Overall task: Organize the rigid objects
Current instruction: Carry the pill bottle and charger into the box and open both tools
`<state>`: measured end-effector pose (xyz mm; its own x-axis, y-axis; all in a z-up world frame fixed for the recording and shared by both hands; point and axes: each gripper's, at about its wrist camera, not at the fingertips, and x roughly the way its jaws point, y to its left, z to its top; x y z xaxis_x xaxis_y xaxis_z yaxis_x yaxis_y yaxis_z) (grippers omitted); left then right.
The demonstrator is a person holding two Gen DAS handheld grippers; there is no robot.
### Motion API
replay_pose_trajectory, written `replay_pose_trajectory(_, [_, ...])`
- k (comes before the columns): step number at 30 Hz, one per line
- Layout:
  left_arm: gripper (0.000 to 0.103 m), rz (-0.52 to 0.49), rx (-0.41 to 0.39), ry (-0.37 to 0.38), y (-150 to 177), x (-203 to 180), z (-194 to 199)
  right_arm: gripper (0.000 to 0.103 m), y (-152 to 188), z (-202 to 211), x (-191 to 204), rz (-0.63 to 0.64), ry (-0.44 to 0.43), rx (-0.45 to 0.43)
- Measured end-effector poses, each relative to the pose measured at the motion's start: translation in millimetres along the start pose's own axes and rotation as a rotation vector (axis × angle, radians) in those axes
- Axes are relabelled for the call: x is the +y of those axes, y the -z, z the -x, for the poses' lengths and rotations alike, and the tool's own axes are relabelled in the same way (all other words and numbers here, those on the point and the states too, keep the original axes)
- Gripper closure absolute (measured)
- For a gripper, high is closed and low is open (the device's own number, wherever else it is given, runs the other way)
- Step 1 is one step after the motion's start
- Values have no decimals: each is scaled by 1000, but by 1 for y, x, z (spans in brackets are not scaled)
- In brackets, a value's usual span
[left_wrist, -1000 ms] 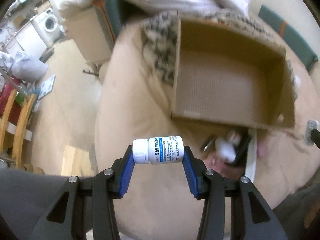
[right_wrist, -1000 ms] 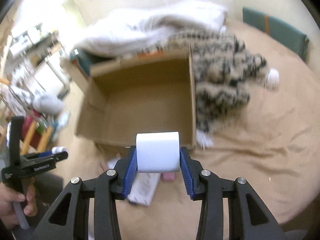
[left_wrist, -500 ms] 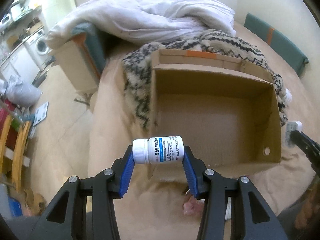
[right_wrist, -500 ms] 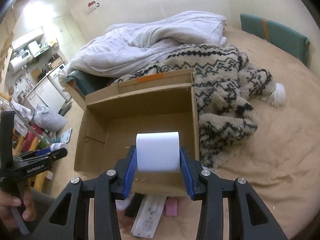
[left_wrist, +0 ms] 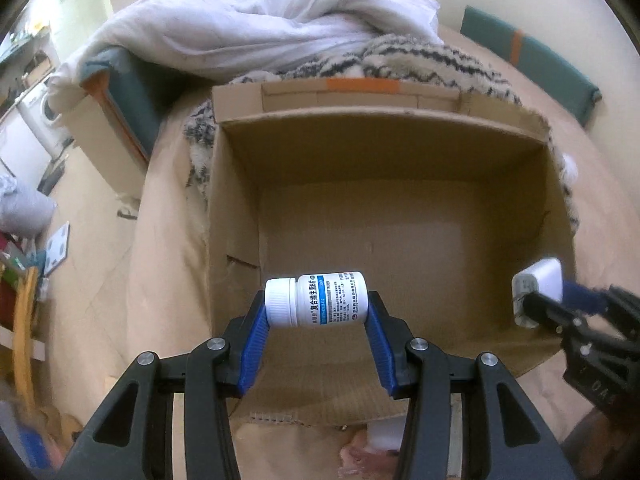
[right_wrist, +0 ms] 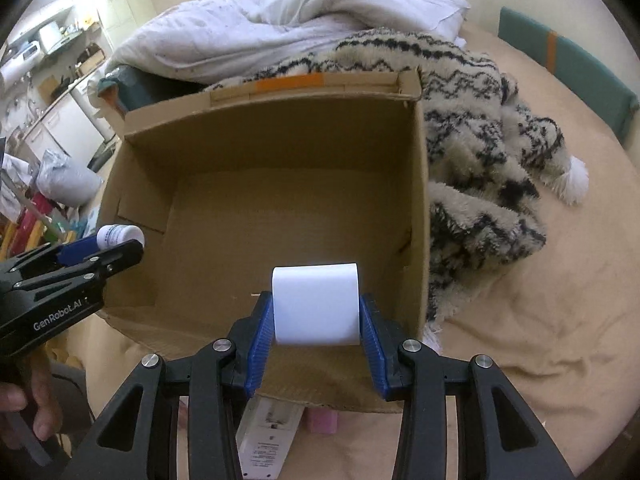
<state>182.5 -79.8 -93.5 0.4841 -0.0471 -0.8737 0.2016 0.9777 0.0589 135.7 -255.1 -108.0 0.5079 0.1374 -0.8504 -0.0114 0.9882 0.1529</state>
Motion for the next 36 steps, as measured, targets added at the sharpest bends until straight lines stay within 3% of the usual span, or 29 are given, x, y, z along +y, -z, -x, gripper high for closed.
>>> replay_pose_trajectory(9, [60,10,77,-10,6,-2,-19,59,6,-17,4,8,25,74])
replay_pose_trajectory(21, [60,12,86,-14,7,0,-21,59,4,-19,3,-13,19,73])
replay_pose_trajectory(24, [60,12,89,-19,7,0,-20,38,2,-13,-1,-39,-6,51])
replay_pose_trajectory(26, [57,22,98,6,6,1,-19,37,1,-12,-2,-48,-21,45])
replay_pose_trajectory(29, [36,30,91,22,5,-1,-16,37,0,-11,-1,-57,-37,41])
replay_pose_trajectory(30, [33,28,80,22,4,-2,-13,37,0,-10,-1,-61,-47,40])
replay_pose_trajectory(33, [32,7,61,12,4,-6,-9,29,-1,-8,-1,-74,-77,24])
replay_pose_trajectory(36, [32,-4,53,1,3,-8,-7,13,-2,-3,0,-84,-98,-1])
